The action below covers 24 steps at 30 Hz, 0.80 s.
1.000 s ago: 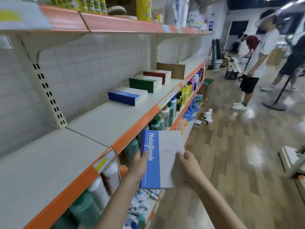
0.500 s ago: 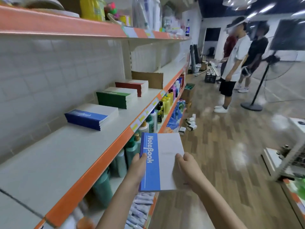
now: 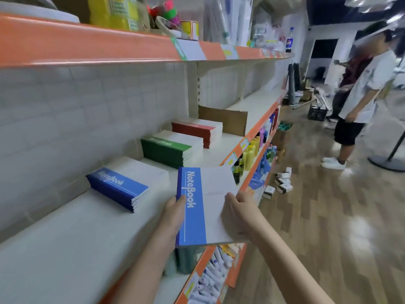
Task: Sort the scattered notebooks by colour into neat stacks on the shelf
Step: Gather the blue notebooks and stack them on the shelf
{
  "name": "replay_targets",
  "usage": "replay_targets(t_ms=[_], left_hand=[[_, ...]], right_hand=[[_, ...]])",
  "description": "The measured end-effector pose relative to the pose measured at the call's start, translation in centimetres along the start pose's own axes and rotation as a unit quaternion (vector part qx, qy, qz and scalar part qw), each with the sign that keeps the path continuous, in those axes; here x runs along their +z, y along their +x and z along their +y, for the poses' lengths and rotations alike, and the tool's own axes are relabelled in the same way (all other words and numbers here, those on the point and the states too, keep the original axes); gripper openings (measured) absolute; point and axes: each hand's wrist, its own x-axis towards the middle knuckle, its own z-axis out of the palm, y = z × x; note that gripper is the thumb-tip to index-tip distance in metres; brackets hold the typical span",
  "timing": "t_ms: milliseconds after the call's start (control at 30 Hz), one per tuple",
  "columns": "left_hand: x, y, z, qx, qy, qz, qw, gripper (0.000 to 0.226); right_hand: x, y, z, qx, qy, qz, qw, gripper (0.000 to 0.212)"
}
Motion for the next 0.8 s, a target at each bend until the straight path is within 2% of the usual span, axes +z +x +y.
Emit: replay_targets(t_ms=[100, 267, 500, 600, 700, 800], left_hand=[[-1.3, 1.5, 0.9, 0.0, -0.014, 0.051, 0.999, 0.025], [-3.4, 4.6, 2.2, 0.011, -0.017, 0.181, 0.983, 0.018], [-6.0, 7.7, 4.8, -0.007, -0.063, 0.299, 0.952, 0.017], [-7.0, 8.4, 5.4, 0.001, -0.07, 0.337, 0.939, 0.025], [-8.1, 9.0, 5.4, 0.022, 0.01, 0.386, 0.922, 0.021], [-8.9, 9.3, 5.3, 0.023, 0.101, 0.439, 0.892, 0.031]], right_hand=[[1.3, 2.5, -1.7, -0.032, -0.039, -0.028, 0.998, 0.033], [4.0, 7.5, -4.7, -0.09, -0.054, -0.12, 0.987, 0.031], [8.8, 14.7, -9.5, -0.131, -0.021, -0.266, 0.955, 0.029], [10.7, 16.5, -10.9, -0.121, 0.01, -0.337, 0.934, 0.027], [12.5, 18.0, -12.1, -0.15, -0.024, -0.348, 0.925, 0.028], [14.3, 19.0, -12.9, -0.188, -0.055, -0.36, 0.912, 0.03]])
